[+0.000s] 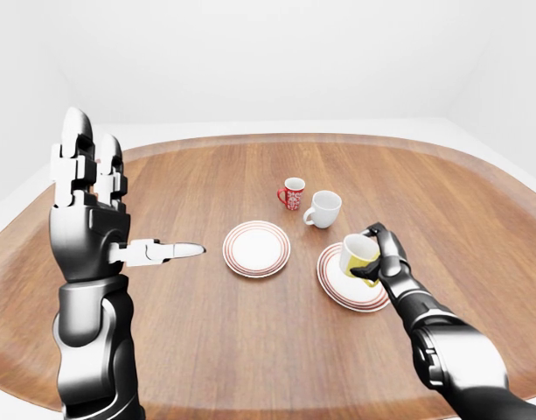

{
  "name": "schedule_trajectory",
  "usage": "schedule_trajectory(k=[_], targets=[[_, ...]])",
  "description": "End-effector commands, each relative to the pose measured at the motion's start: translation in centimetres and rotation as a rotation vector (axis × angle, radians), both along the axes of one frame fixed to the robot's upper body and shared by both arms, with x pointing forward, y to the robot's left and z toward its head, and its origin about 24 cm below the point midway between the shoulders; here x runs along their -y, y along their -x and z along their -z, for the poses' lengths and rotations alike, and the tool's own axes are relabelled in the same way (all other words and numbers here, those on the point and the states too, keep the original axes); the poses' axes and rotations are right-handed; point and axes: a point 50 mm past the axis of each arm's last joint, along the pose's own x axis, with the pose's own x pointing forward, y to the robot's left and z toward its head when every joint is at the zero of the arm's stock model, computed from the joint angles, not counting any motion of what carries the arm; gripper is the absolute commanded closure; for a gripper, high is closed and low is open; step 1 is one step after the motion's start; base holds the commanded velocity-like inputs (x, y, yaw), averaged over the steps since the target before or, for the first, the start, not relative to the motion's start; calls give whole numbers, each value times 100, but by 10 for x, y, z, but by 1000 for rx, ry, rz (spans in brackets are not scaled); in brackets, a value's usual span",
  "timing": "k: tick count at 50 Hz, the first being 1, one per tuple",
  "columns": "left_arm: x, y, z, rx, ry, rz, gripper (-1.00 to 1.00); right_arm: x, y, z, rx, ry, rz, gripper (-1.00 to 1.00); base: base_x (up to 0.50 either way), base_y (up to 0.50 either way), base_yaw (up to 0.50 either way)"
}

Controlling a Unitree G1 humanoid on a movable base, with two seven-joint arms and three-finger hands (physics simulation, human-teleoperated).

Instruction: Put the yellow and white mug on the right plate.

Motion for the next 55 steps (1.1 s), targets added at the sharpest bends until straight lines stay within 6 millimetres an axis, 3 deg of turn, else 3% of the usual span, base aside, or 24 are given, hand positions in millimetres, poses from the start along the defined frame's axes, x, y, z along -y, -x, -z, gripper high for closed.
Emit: schedule_trajectory(k=[1,41,55], targets=[[0,0,1,-2,0,1,-100,-1,1,2,0,48,-2,100,0,0,0],[2,1,1,-2,-4,3,-100,18,10,2,21,91,95,100,0,0,0],[2,0,2,-8,-4,5,-100,16,14,8,7,94,100,100,0,0,0]])
